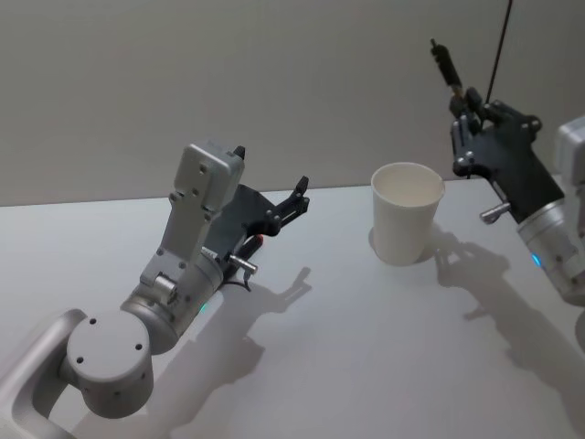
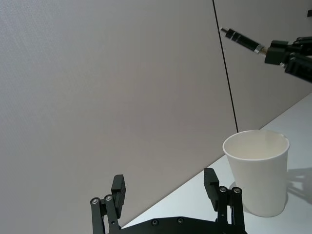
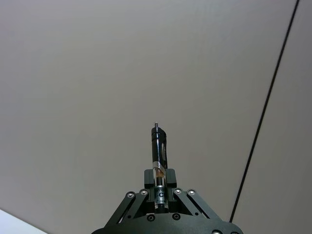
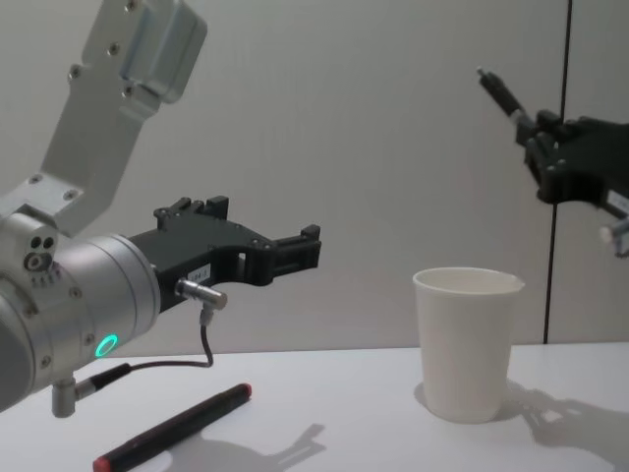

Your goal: Place the pen into the pen holder.

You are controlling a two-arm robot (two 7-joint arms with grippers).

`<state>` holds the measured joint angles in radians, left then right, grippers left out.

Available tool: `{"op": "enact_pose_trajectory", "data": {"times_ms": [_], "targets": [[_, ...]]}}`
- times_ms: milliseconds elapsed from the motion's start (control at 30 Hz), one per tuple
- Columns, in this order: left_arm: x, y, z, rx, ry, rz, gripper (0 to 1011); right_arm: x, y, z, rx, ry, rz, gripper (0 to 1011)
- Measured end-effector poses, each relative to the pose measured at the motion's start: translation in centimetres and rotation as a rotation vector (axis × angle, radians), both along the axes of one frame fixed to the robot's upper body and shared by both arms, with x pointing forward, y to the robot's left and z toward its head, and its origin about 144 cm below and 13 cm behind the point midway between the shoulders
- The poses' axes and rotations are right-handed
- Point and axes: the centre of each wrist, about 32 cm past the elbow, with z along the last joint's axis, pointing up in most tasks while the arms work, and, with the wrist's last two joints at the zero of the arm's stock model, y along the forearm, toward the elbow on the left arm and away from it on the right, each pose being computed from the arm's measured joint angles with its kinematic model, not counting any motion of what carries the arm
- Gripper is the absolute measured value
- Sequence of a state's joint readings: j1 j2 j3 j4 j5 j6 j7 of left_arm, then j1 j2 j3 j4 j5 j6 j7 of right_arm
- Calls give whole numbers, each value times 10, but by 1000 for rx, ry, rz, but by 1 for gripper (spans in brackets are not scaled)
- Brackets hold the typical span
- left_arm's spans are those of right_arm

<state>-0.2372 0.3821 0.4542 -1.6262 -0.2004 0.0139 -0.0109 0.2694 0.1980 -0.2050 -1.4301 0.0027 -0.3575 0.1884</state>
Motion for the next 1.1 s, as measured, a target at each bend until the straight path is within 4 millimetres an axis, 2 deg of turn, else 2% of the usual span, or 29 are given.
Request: {"op": "enact_pose_trajectory", "data": {"times_ms": [533,1100], "targets": [[0,0,0,0,0,0,1001,26,20,-11,-71,5,39,123],[0,0,0,0,0,0,1001,41,29,-28,-108,-14,68,123]]}}
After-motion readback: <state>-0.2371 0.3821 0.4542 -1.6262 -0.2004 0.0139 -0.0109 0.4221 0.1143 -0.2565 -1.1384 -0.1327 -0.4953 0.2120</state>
